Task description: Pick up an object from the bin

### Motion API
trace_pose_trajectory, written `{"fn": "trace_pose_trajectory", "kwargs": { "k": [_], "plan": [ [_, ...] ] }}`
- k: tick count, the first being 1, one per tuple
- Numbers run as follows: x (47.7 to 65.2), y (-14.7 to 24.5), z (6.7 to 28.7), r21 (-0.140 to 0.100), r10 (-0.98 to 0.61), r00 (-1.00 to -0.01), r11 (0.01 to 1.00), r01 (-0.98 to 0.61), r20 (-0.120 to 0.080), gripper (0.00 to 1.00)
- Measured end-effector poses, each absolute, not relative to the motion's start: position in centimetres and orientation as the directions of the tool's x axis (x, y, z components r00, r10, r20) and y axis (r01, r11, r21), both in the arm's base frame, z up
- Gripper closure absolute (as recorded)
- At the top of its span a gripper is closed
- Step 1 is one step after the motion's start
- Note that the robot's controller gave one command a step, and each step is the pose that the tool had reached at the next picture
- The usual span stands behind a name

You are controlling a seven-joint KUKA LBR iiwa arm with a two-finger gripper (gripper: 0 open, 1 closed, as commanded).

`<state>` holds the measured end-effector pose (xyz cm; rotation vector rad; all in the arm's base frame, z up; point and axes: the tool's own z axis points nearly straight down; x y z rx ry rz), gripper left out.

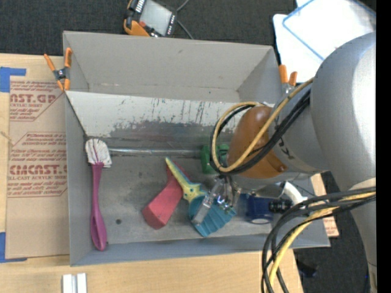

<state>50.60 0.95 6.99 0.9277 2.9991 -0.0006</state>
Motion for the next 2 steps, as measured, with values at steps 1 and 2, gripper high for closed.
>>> {"fn": "trace_pose_trajectory", "kwargs": {
  "k": [1, 2],
  "plan": [
    [50.17, 2.99, 7.21, -0.003, 0.523, -0.852, 0.852, 0.523, 0.006, 1.0],
    [50.18, 2.99, 7.23, -0.003, 0.523, -0.852, 0.852, 0.523, 0.006, 1.0]
  ]
}}
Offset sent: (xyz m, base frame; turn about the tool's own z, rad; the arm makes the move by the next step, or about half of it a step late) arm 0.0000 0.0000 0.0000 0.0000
